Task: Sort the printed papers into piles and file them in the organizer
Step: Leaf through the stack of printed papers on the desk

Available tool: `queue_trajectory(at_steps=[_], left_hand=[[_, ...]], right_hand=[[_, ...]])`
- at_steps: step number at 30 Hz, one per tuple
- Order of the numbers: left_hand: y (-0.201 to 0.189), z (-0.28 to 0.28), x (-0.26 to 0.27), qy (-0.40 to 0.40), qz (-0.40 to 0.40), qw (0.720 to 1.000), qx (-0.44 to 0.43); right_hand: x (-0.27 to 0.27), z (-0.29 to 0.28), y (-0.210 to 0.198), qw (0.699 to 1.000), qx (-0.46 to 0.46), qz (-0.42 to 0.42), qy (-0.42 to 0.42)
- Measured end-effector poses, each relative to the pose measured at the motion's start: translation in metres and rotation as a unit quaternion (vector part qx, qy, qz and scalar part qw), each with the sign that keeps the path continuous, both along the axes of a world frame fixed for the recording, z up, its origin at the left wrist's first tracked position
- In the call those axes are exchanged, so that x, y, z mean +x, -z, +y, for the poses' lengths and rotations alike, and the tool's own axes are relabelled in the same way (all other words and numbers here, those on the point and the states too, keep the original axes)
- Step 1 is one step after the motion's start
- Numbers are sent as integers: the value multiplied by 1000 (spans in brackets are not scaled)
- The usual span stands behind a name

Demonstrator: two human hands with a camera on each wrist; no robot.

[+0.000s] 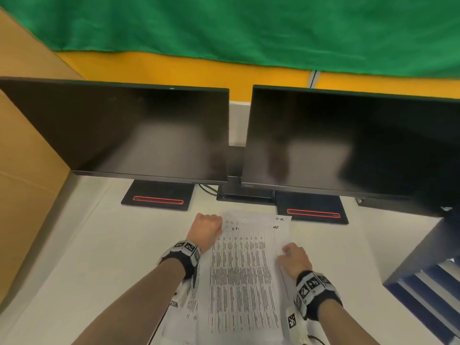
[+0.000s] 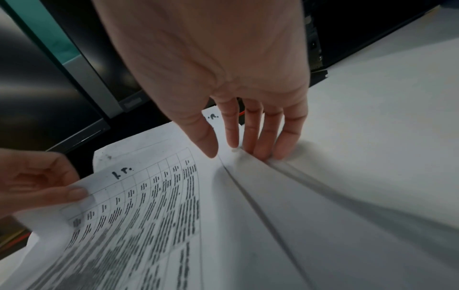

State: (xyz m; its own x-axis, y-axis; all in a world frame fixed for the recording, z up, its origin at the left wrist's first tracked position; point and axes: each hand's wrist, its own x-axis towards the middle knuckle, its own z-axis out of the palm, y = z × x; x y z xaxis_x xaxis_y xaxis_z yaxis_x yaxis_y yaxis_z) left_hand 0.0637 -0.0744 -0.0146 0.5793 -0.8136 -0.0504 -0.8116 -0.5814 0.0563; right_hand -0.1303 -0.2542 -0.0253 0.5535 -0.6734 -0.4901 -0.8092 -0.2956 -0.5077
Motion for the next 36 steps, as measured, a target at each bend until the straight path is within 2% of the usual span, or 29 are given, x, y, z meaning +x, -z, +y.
queue_trajectory(at_steps=[4, 7, 9, 12, 15, 18, 22, 26, 31, 36], left_hand=[[-7, 8, 3, 47, 3, 999, 9], [-6, 18, 2, 84, 15, 995, -50], [-7, 21, -1, 95, 45, 988, -111], [-7, 21, -7, 95, 132, 979, -121], [-9, 13, -8, 57, 220, 967, -115], [-11, 5, -2, -54, 307, 941, -130], [-4, -2, 12, -105, 208, 971, -58], [-10, -8, 15, -58, 180, 982, 25], [-12, -7, 5, 10, 184, 983, -13], [-12, -9, -4, 15, 225, 974, -25]], right_hand=[[2, -4, -3, 1000, 19, 1, -2], [1, -5, -6, 997, 35, -68, 28], [2, -7, -10, 990, 25, -132, 51], [4, -9, -10, 983, 36, -173, 49], [5, -6, -15, 983, 40, -178, 36], [1, -1, -14, 983, 54, -176, 6], [-2, -4, -1, 986, 51, -153, -42], [-2, -9, 6, 987, 43, -145, -48], [-5, -8, -8, 989, -7, -145, -24], [-10, -16, -3, 983, 43, -177, -10]])
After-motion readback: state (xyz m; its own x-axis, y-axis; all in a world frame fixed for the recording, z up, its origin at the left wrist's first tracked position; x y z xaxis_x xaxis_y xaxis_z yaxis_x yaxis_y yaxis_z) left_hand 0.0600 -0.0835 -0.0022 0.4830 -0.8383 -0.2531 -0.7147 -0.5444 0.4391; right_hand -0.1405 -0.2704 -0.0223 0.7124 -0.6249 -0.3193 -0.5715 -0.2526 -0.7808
